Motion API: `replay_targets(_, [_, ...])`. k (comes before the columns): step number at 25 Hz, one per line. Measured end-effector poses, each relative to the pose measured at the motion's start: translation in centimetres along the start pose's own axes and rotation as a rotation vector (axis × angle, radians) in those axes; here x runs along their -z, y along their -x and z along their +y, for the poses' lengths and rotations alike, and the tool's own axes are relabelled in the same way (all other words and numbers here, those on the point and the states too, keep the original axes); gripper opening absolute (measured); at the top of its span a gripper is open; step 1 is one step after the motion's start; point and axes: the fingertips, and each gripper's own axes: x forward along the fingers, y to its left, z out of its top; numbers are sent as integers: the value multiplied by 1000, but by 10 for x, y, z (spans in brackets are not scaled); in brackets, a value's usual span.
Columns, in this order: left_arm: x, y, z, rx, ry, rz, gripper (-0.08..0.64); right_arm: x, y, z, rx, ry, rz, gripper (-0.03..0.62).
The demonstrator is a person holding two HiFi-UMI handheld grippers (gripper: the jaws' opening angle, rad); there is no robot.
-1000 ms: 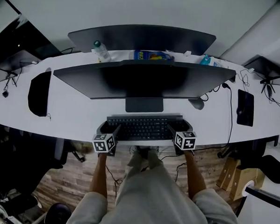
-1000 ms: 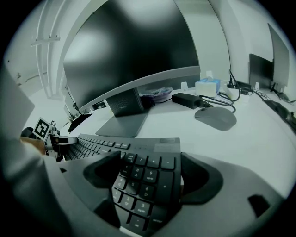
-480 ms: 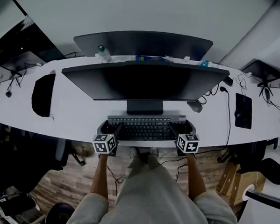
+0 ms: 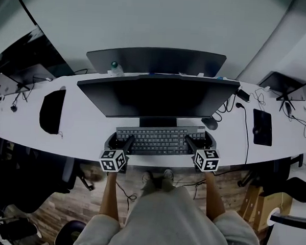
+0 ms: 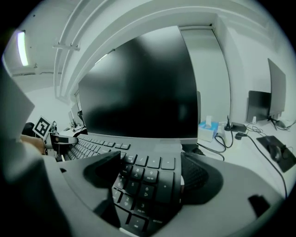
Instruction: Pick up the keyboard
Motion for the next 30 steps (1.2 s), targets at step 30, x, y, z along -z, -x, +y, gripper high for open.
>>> replay_targets(30, [-85,38,-23,19,-84,-187,333,-84,43,12,17,72,-206,396])
